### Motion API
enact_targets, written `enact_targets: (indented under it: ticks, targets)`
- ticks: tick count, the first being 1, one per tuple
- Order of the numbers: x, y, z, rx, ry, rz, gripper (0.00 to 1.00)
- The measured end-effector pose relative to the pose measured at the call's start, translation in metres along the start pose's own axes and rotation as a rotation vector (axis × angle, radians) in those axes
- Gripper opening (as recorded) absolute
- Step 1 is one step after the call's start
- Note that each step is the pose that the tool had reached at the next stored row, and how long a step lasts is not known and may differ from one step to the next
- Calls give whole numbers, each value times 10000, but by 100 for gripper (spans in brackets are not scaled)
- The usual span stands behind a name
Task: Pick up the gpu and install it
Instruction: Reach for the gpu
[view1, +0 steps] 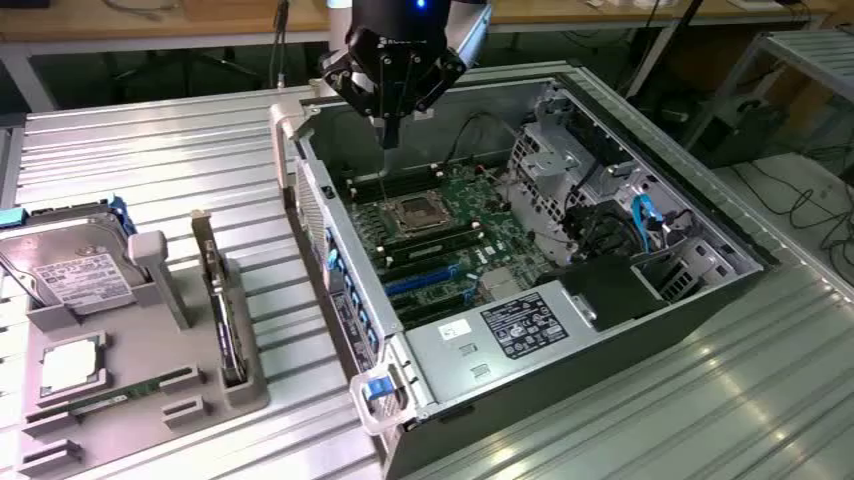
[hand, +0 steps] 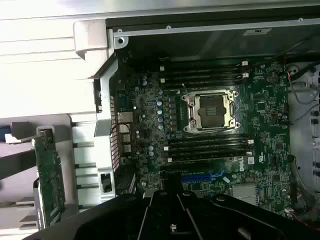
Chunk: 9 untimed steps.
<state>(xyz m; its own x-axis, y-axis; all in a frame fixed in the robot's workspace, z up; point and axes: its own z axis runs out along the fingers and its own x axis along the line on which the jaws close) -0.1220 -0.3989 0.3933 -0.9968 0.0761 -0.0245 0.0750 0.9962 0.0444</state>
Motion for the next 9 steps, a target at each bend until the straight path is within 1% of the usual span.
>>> enact_targets:
  ticks: [2,9]
  targets:
    - [53,-4,-2,1,0,0,11]
    - [125,-12,-4,0,0,1,11]
